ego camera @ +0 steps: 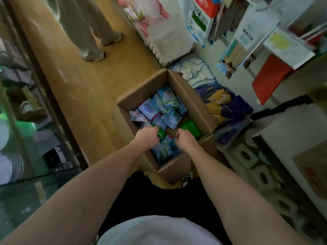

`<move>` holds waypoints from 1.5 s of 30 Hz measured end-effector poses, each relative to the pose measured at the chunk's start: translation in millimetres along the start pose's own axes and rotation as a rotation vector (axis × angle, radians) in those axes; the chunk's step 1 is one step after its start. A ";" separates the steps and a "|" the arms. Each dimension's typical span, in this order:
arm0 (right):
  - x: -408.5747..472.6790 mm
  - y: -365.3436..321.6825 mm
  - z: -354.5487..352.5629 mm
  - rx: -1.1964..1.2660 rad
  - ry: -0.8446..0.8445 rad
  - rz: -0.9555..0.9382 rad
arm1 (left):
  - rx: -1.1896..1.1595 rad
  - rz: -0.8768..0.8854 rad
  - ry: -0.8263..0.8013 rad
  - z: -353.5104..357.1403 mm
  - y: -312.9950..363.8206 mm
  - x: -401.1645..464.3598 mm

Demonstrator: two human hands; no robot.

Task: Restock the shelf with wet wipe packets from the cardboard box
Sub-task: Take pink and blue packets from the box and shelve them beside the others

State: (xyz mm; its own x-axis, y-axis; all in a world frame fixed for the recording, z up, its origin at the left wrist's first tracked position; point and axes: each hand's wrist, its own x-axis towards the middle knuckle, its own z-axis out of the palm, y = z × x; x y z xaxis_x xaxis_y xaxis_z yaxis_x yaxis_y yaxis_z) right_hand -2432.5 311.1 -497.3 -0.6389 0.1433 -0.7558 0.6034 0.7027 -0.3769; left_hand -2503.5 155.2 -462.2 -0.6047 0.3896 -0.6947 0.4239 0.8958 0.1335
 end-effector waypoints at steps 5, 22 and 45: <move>27.4 -18.1 15.6 0.159 0.054 0.160 | 0.109 0.195 -0.131 -9.6 -14.1 59.0; 76.5 -38.8 107.0 0.186 0.003 0.421 | 0.377 0.511 -0.329 17.3 -37.7 149.4; 80.5 -1.7 117.4 0.238 -0.123 0.339 | 0.971 0.699 -0.397 69.3 -19.8 127.3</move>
State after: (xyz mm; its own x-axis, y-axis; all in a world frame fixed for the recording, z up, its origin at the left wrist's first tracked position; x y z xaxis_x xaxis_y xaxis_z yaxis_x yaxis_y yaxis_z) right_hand -2428.9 239.6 -620.3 -0.3329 0.2442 -0.9108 0.8719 0.4476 -0.1987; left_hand -2542.1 172.2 -602.3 0.1211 0.4742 -0.8720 0.9926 -0.0669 0.1015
